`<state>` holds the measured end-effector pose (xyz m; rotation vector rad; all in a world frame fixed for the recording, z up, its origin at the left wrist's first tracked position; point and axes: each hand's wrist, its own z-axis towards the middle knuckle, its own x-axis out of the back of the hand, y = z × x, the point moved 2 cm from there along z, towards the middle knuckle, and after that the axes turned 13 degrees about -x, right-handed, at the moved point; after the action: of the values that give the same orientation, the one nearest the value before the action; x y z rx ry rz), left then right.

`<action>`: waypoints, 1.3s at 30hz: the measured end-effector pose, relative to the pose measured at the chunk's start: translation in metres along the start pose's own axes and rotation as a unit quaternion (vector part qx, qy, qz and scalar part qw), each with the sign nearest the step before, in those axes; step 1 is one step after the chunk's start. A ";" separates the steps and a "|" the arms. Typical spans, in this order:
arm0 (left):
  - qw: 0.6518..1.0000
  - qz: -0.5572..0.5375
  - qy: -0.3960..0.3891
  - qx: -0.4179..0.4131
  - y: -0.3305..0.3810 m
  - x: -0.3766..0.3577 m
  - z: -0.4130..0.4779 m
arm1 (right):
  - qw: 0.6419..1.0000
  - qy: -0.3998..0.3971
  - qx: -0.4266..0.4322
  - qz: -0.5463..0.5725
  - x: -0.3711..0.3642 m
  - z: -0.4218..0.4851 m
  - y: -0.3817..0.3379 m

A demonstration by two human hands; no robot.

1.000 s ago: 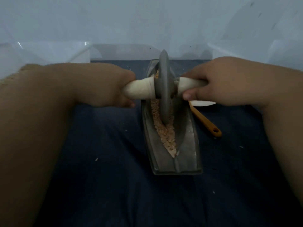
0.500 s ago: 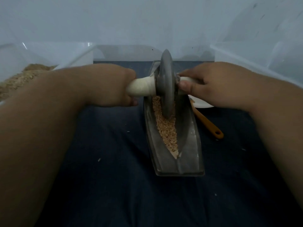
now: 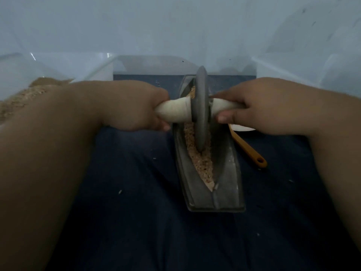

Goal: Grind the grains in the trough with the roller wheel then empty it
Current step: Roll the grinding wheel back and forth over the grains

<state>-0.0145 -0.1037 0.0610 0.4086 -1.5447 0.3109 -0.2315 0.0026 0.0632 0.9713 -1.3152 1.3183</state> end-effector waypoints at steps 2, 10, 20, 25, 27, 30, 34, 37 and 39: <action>0.998 0.039 0.055 0.008 -0.006 -0.007 0.009 | 0.998 0.053 -0.007 -0.012 -0.009 0.011 0.006; 0.964 0.166 0.201 0.055 -0.009 -0.020 0.026 | 0.987 0.153 -0.004 -0.043 -0.023 0.029 0.014; 0.993 -0.047 -0.109 -0.013 0.017 0.019 -0.025 | 0.994 -0.105 -0.004 0.023 0.019 -0.020 -0.007; 0.984 -0.147 -0.094 -0.022 0.012 0.016 -0.023 | 0.990 -0.138 -0.005 0.004 0.022 -0.026 -0.010; 0.991 -0.125 -0.056 -0.009 0.004 0.010 -0.013 | 0.996 -0.086 -0.018 -0.026 0.012 -0.014 -0.007; 0.999 -0.031 0.016 0.000 -0.005 0.000 0.003 | 0.998 0.032 -0.020 -0.049 -0.006 0.006 0.002; 0.990 0.075 0.117 0.005 -0.007 -0.009 0.012 | 0.993 0.115 -0.024 -0.033 -0.018 0.020 0.011; 0.988 0.082 0.129 0.005 -0.005 -0.011 0.012 | 0.990 0.130 -0.019 -0.054 -0.021 0.021 0.011; 0.993 0.071 0.096 0.013 -0.003 -0.009 0.010 | 0.993 0.103 -0.022 -0.051 -0.017 0.018 0.008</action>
<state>-0.0226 -0.1105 0.0518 0.2808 -1.3839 0.4688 -0.2379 -0.0160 0.0465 0.8368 -1.1183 1.2704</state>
